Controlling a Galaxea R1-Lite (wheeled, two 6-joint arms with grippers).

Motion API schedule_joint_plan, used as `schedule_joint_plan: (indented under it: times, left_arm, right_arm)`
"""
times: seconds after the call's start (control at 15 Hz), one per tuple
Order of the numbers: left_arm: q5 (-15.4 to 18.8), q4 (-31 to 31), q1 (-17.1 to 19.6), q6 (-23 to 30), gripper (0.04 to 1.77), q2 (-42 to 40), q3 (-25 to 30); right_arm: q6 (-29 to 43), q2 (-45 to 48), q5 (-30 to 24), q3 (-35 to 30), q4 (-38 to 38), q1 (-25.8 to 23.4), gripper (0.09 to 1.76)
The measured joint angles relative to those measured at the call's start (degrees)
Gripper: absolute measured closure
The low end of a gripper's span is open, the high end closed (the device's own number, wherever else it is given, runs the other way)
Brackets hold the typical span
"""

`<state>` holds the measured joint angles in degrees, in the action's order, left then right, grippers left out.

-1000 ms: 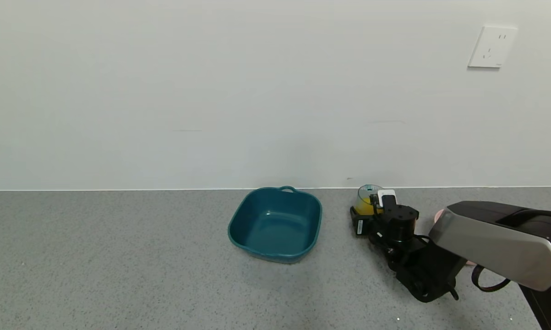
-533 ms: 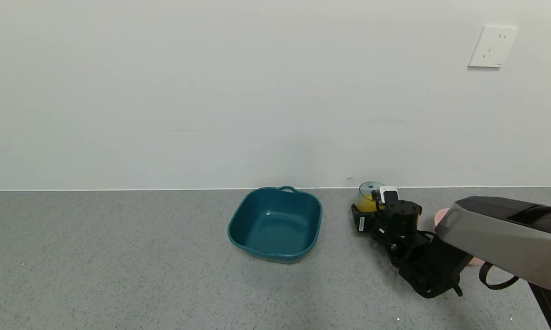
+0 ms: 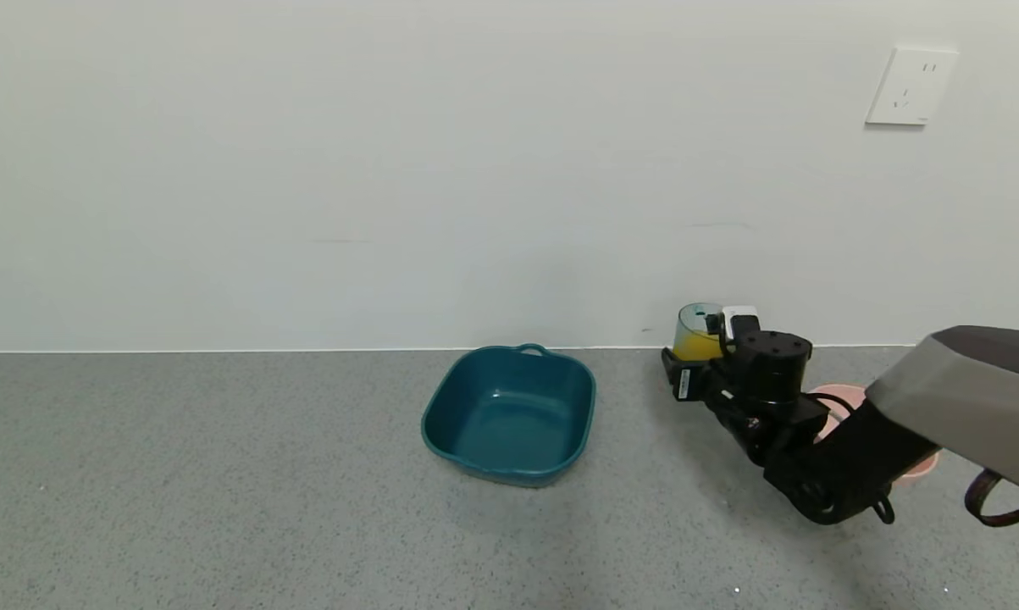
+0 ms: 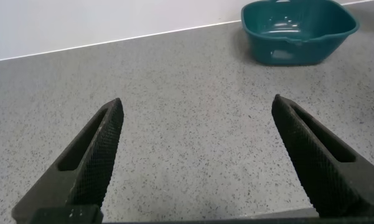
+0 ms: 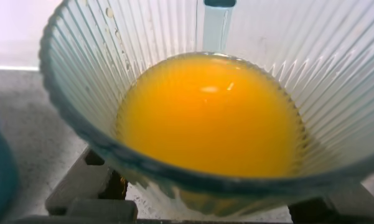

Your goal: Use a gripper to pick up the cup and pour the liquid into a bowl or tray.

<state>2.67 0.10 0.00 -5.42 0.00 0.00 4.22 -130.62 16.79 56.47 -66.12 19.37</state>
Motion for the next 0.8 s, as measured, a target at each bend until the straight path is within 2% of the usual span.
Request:
schedule_joint_plan:
  times: [0.4,0.8]
  left_arm:
    - [0.02,0.0,0.0,0.0,0.09,0.0,0.0]
    - [0.02,-0.02,0.05,-0.02,0.09,0.0,0.0]
  right_arm:
    - [-0.67,10.17,-0.85,-2.23,5.42,-1.57,0.48]
    - [-2.27,17.7,-5.44,-5.47,7.66,-7.28,0.48]
